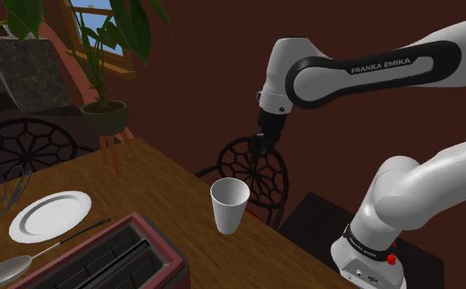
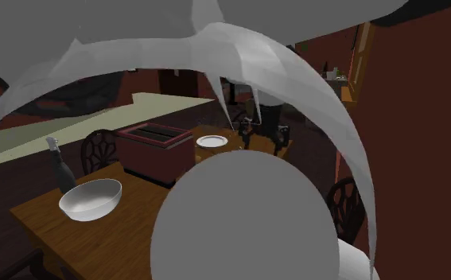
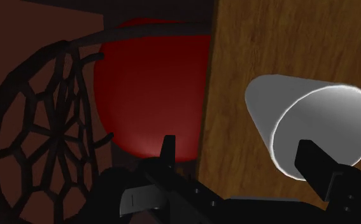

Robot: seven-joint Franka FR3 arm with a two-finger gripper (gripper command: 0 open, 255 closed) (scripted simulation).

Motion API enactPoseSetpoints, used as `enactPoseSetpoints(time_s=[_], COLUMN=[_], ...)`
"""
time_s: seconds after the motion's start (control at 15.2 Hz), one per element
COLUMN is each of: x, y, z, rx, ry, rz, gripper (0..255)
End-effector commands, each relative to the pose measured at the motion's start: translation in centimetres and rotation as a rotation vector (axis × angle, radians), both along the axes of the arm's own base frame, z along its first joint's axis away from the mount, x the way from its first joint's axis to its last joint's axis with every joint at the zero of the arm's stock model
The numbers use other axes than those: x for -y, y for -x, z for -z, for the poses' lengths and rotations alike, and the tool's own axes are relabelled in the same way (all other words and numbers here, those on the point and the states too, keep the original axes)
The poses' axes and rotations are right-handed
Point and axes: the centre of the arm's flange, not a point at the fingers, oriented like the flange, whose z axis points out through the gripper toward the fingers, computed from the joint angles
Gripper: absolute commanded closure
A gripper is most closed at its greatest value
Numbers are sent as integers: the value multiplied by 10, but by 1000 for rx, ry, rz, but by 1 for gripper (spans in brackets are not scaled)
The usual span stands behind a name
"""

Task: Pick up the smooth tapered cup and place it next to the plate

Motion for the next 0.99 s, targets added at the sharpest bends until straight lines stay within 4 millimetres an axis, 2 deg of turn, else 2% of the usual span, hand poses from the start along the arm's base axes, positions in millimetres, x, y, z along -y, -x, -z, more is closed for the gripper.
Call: enactPoseSetpoints(time_s=[0.0, 0.26, 0.33, 0.79, 0.92], x=[-16, -49, -52, -58, -58], y=[-5, -17, -18, -19, -19], z=[21, 55, 59, 98, 98], rx=[-5, -17, -18, -18, -18], ry=[-22, -64, -68, -68, -68], rz=[18, 51, 54, 54, 54], gripper=[0, 0, 0, 0, 0])
